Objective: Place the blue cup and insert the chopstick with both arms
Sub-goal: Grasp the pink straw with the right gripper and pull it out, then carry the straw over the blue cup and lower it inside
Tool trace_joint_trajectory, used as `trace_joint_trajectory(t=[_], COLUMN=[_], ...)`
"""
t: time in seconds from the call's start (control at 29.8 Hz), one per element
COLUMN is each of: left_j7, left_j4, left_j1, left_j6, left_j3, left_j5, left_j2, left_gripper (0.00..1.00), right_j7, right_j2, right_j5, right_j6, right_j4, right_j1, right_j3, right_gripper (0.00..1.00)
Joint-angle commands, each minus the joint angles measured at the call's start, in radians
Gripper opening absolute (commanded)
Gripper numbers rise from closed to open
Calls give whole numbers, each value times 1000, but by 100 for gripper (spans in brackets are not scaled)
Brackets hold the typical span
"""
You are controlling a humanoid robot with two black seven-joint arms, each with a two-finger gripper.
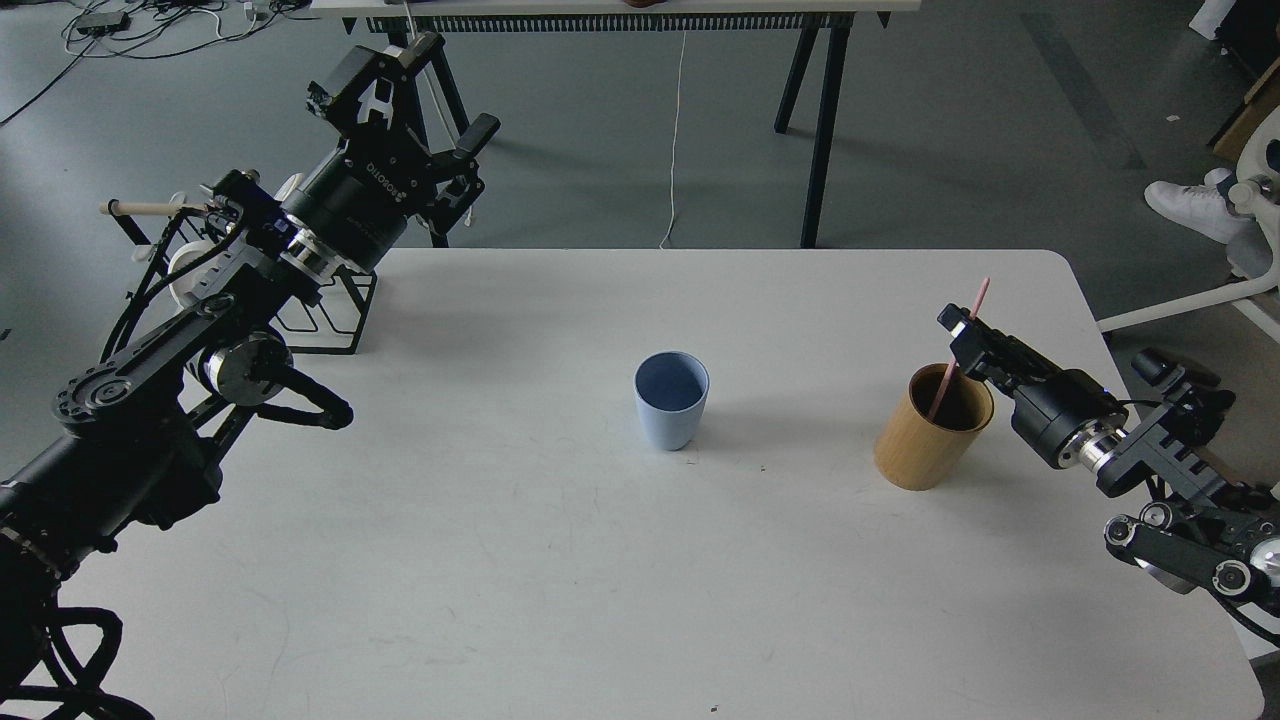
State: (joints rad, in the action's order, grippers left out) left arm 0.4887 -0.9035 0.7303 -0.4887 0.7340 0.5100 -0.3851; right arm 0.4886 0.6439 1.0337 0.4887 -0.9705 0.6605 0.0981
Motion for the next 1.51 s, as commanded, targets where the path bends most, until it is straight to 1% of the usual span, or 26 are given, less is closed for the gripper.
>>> trace_joint_trajectory(t=[0.0, 0.03, 0.23, 0.44, 0.67, 0.87, 1.11, 1.17, 1.27, 1.31, 1.41, 1.47], left_j7=[0, 0, 0, 0, 0, 0, 0, 0, 0, 0, 0, 0], left_j4=[0, 0, 0, 0, 0, 5, 116, 149, 189, 201, 224, 233], left_j1=[-2, -2, -9, -9, -15, -22, -26, -34, -52, -57, -75, -84], left_j6=[0, 0, 0, 0, 0, 0, 0, 0, 0, 0, 0, 0], left_j3=[1, 1, 1, 1, 1, 1, -4, -7, -5, -5, -5, -5], left_j5=[-4, -8, -24, -24, -34, -36, -36, -36, -36, -36, -36, -36], left_j2=[0, 0, 0, 2, 2, 3, 38, 40, 41, 41, 40, 40], left_gripper=[88, 88, 88, 88, 88, 88, 90, 90, 91, 91, 91, 91], right_j7=[0, 0, 0, 0, 0, 0, 0, 0, 0, 0, 0, 0], right_j2=[16, 20, 56, 85, 160, 279, 421, 438, 428, 406, 230, 131], right_j5=[3, 6, 6, 8, 5, -4, -14, -15, -17, -24, -46, -49], right_j6=[0, 0, 0, 0, 0, 0, 0, 0, 0, 0, 0, 0], right_j4=[-10, -13, -49, -71, -105, -221, -361, -381, -370, -366, -317, -234], right_j1=[-4, -6, -9, -7, 16, 68, 152, 184, 231, 249, 303, 333], right_j3=[-1, -1, -1, 0, 11, 22, 46, 57, 55, 49, 32, 11], right_gripper=[12, 11, 1, 0, 0, 0, 0, 0, 0, 0, 0, 0])
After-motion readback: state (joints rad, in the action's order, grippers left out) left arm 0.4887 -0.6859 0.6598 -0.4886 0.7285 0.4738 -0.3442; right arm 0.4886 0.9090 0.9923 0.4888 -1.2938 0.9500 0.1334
